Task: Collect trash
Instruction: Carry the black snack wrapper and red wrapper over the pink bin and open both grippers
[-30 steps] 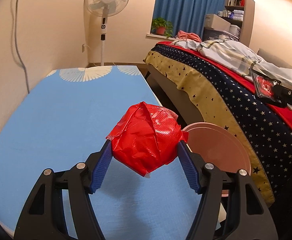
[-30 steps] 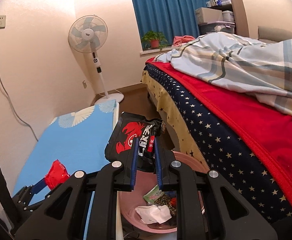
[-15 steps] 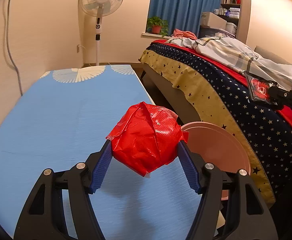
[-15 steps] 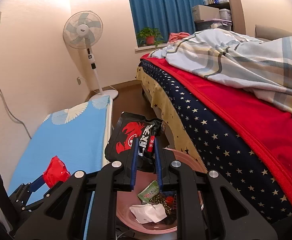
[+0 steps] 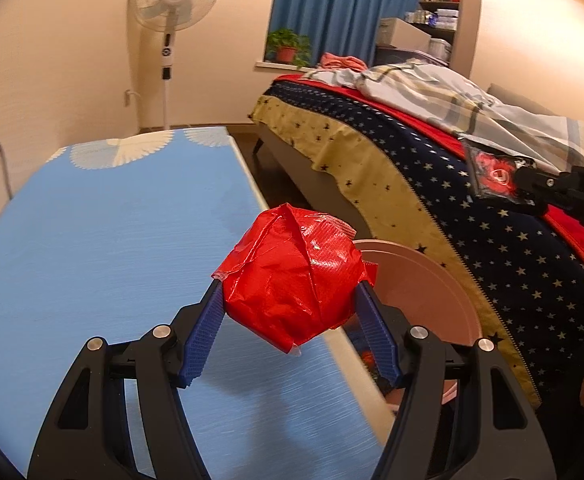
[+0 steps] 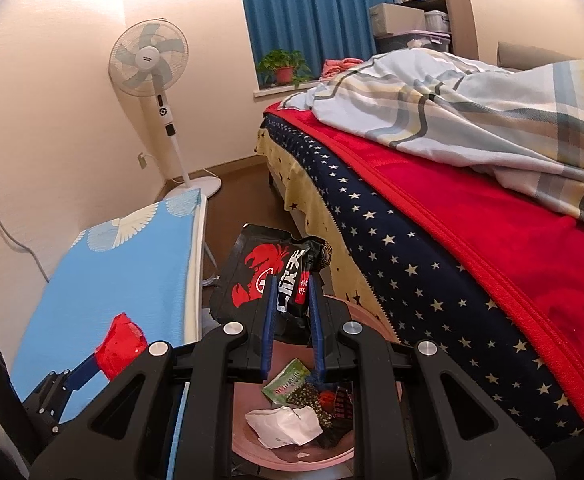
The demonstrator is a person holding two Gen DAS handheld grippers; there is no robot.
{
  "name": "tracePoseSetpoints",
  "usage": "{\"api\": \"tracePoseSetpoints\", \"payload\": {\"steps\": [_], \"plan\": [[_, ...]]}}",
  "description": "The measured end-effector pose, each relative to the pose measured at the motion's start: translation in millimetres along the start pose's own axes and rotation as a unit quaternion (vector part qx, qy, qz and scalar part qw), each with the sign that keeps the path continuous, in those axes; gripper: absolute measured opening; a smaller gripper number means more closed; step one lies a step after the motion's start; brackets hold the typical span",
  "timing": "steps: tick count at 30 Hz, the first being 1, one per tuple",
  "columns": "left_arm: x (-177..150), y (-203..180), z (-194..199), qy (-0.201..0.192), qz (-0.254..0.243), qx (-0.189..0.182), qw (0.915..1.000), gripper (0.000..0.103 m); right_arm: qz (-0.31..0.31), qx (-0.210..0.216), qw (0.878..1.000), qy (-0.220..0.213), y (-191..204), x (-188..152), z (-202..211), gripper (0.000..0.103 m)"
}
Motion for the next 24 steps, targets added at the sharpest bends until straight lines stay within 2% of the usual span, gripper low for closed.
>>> {"api": "tracePoseSetpoints", "payload": {"steps": [9, 21, 24], "plan": [[-2, -34, -31, 0.017, -0.024, -0.046, 0.9985, 0.065, -0.013, -0.011, 1.0, 0.018, -10, -2, -16, 0.016], [-15, -57, -68, 0.054, -0.041, -0.07, 0.9953, 0.065, -0.023, -0.014, 0.999, 0.041, -12, -5, -39, 0.016], [-15, -64, -73, 0.064, -0.051, -0.087, 0.9929, 0.067, -0.023, -0.015, 0.999, 0.042, -12, -6, -42, 0.019]]}}
Point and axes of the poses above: each gripper's, at about its wrist camera, not at the fingertips, and z roughly against the way its jaws point, y to its left, x to its top, the point moved 6 cm from there along -z, roughly the way its jaws point, and after that the axes turned 6 degrees about -x, right-handed, at the moved point
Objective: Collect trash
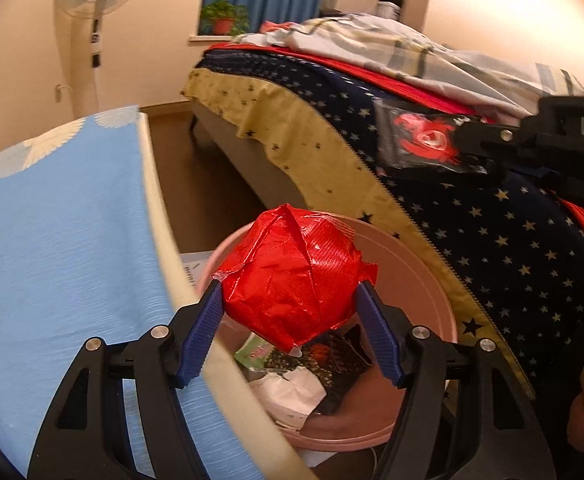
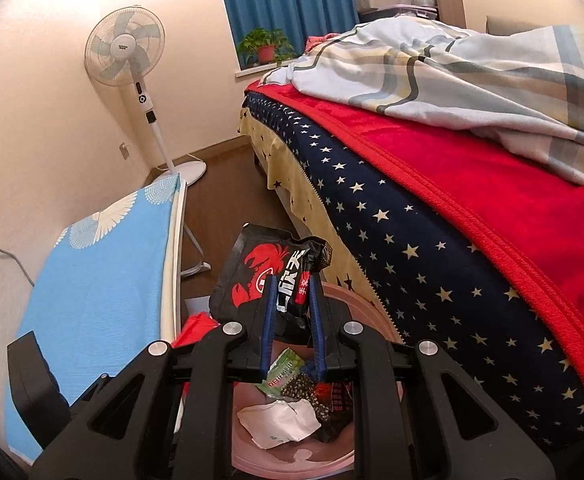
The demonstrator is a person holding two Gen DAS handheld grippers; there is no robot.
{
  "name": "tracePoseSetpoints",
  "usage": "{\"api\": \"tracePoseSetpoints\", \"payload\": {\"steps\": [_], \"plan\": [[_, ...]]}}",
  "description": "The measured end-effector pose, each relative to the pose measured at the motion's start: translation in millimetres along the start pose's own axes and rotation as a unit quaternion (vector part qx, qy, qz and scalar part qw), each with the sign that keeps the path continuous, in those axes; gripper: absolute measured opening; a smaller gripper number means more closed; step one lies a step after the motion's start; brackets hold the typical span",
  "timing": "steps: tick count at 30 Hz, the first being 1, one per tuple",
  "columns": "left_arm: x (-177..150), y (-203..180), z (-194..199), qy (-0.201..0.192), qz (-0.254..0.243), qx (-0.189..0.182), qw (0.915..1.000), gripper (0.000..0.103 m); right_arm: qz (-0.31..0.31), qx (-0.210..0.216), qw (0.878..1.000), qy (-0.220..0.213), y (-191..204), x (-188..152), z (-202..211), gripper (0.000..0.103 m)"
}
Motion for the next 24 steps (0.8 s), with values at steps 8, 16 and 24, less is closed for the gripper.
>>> {"api": "tracePoseSetpoints", "payload": {"steps": [8, 16, 24], "plan": [[-1, 5, 1, 0.009, 0.003, 0.002, 1.0, 0.071, -0.014, -0.016, 1.0, -0.003, -8, 1, 0, 0.042], [1, 13, 29, -0.012, 0.004, 0.019, 0.9997, 0.071, -0.02, -0.006, 1.0, -0.016, -6, 2, 12, 0.042], [4, 15, 70, -0.042, 0.005, 0.043, 0.9982, 0.071, -0.003, 0.033, 0.998, -0.055, 4, 7, 58, 0.062]]}}
Point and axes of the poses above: each gripper's, at about its wrist camera, not at the fingertips, and z roughly against the way its jaws point, y to its left, x to its top, the point moved 6 cm from there along -z, roughly the way its jaws point, and after that the axes turned 6 degrees about -x, right-handed, at the moved point
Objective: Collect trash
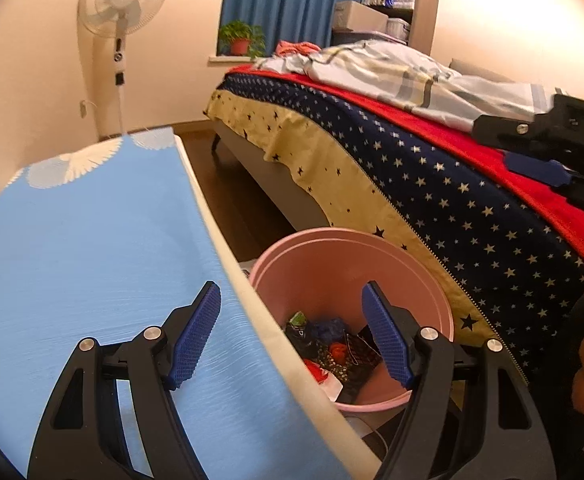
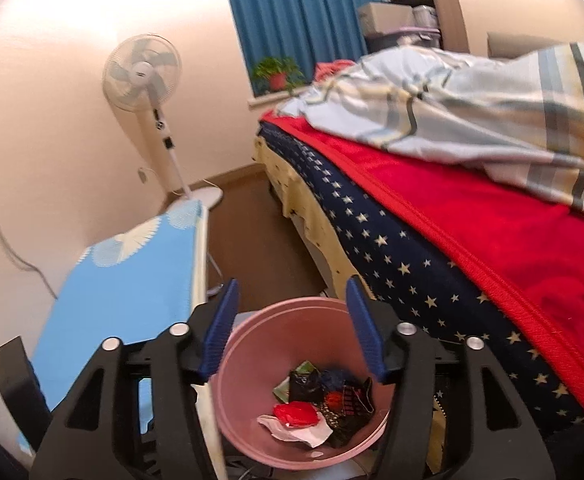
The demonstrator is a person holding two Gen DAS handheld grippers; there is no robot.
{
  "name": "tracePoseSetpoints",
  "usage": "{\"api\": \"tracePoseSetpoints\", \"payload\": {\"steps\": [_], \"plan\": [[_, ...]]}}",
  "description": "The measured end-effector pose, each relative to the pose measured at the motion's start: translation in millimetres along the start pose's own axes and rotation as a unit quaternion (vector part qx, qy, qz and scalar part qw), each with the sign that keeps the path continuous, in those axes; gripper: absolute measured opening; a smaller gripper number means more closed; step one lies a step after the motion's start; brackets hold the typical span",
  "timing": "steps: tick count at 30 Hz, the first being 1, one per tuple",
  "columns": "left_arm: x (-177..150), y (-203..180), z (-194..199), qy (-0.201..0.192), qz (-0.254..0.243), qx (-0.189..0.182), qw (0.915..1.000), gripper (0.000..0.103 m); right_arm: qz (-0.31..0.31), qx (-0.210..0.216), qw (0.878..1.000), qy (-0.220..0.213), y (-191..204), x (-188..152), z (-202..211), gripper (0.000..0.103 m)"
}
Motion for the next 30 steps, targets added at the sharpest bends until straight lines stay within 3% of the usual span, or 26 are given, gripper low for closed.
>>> {"api": "tracePoseSetpoints", "payload": {"steps": [6, 8, 17, 30], "plan": [[9, 7, 41, -0.031, 0.006, 0.03, 0.9991, 0.079, 0.02, 0.031, 0.999, -0.034, 12, 8, 46, 0.093], [11, 10, 59, -0.043, 0.008, 0.041, 0.9982, 0.084, 0.025, 0.036, 0.998, -0.042, 14, 6, 60, 0.098], [15, 25, 120, -0.082, 0.017, 0.103, 0.9911, 0.094, 0.049, 0.058, 0.997, -0.024, 20, -30, 86, 0.098], [-50, 44, 173, -0.06, 0.091, 0.164, 0.9805, 0.095, 0.09, 0.042, 0.995, -0.008, 31, -82, 104, 0.098]]}}
Point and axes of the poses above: each gripper's, at about its wrist camera, not at the fingertips, and z roughly against the way its jaws point, y to its left, x to its top, the point moved 6 cm from there along -z, roughly the way its jaws point, and after that the axes turned 6 degrees about -x, right-handed, at the moved point
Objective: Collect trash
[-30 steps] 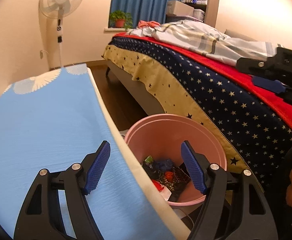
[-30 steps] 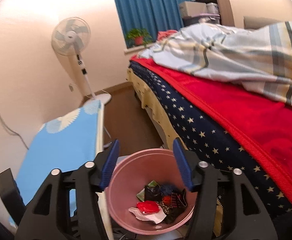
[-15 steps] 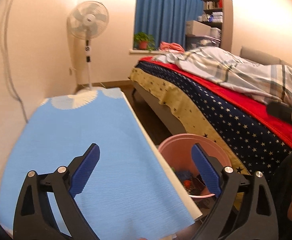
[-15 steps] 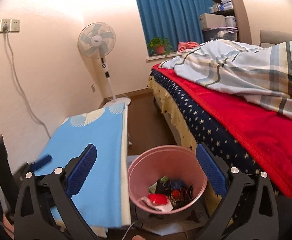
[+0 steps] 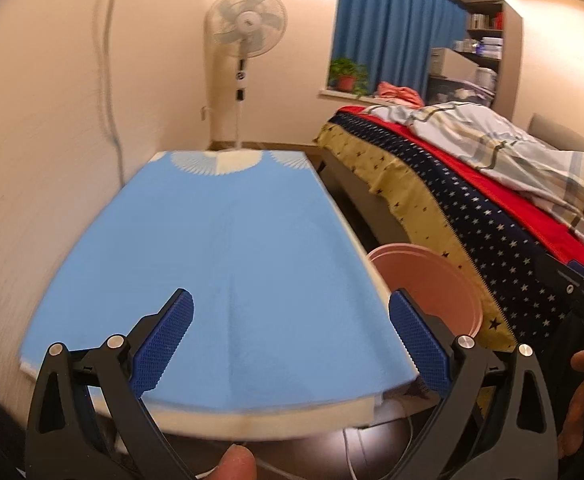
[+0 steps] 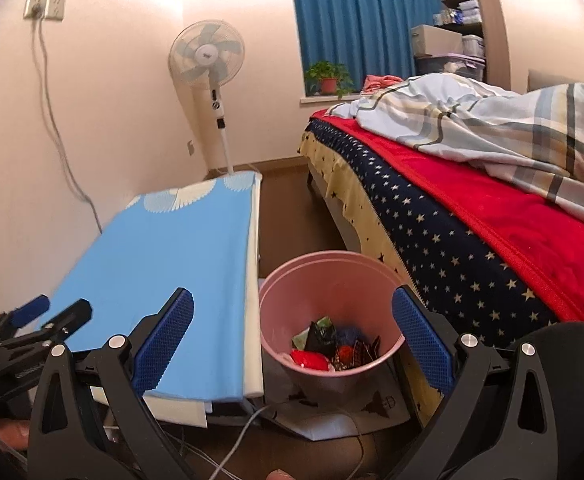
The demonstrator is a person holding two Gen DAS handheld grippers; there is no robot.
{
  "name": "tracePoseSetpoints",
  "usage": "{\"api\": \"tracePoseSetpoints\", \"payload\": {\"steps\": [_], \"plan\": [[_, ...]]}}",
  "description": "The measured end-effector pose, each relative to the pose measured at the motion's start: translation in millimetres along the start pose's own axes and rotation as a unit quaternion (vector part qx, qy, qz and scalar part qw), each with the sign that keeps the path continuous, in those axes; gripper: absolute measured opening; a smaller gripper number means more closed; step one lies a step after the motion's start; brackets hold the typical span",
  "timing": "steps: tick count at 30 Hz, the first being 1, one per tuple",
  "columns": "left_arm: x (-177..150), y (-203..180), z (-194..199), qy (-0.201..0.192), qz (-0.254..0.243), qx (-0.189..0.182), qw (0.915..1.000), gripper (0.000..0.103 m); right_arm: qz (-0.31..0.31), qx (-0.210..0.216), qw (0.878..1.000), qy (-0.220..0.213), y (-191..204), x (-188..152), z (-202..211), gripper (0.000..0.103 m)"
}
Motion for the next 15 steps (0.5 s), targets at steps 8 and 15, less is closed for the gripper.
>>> {"api": "tracePoseSetpoints", "payload": {"steps": [8, 15], "plan": [[-14, 19, 0, 0.003, 0.01, 0.037, 0.9993, 0.095, 0.02, -0.003, 1.0, 0.015, 19, -12, -14, 0.098], [-14, 27, -1, 0.0, 0.024, 0.049, 0.9985, 0.095, 0.026, -0.006, 0.999, 0.026, 26, -17, -24, 0.098]]}}
Point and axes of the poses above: each gripper's, at about its wrist camera, not at the fingertips, and z roughly against the way its jaws point, y to its left, x to its top, the point moved 6 cm from there along -z, roughly the way its jaws point, and after that the axes turned 6 degrees about -x, right-handed, at the moved point
